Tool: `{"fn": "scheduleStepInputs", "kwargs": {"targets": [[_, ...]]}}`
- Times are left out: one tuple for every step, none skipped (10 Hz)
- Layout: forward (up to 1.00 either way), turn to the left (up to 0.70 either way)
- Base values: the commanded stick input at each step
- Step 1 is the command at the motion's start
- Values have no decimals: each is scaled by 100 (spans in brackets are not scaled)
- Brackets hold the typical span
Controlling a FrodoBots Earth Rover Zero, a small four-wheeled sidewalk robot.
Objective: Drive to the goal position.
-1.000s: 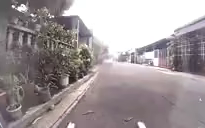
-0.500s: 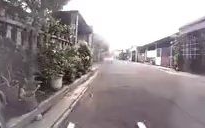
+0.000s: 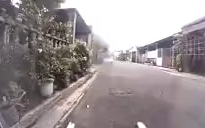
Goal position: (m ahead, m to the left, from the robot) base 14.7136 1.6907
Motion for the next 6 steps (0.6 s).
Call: {"fn": "scheduleStepInputs", "kwargs": {"targets": [[70, -2], [70, -12], [70, -6], [70, 0], [70, 0], [70, 0]]}}
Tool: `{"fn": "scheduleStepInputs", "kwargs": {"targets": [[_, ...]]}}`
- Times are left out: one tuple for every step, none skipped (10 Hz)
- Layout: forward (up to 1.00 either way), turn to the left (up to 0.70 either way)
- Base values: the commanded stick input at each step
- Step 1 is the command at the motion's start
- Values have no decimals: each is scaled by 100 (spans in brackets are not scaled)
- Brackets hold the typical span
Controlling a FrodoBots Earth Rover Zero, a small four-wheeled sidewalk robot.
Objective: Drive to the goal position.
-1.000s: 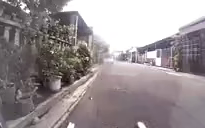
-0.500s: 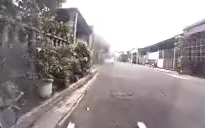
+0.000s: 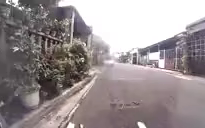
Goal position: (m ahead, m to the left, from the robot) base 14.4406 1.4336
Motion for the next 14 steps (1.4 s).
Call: {"fn": "scheduleStepInputs", "kwargs": {"targets": [[70, 0], [70, 0], [70, 0], [70, 0], [70, 0], [70, 0], [70, 0], [70, 0], [70, -2], [70, -4], [70, -14], [70, -14], [70, -14], [70, -14]]}}
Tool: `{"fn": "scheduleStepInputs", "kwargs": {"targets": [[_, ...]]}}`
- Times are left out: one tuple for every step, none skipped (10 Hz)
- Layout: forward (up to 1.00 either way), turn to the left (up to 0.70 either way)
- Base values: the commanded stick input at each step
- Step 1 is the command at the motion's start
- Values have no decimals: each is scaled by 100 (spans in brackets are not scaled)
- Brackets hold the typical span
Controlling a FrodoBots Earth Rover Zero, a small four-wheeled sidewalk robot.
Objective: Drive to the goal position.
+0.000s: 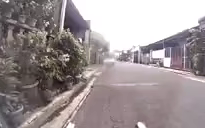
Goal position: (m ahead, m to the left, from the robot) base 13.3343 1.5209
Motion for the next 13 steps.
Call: {"fn": "scheduleStepInputs", "kwargs": {"targets": [[70, -14], [70, -14], [70, -14], [70, -14], [70, -14], [70, -14], [70, -14], [70, -14], [70, -14], [70, -9], [70, -2], [70, 0], [70, 0]]}}
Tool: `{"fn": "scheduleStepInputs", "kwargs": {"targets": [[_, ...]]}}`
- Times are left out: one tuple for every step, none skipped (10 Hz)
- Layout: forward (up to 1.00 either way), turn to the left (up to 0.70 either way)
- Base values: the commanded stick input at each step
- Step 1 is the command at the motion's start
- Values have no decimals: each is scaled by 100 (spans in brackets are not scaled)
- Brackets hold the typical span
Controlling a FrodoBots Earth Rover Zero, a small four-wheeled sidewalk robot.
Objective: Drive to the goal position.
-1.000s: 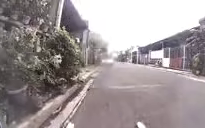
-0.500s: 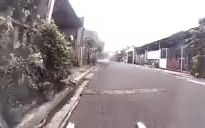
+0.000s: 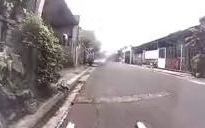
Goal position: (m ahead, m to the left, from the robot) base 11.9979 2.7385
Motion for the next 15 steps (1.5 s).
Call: {"fn": "scheduleStepInputs", "kwargs": {"targets": [[70, 0], [70, 0], [70, 0], [70, 0], [70, 0], [70, 0], [70, 0], [70, 0], [70, 0], [70, 0], [70, 0], [70, 0], [70, 0], [70, 0], [70, 0]]}}
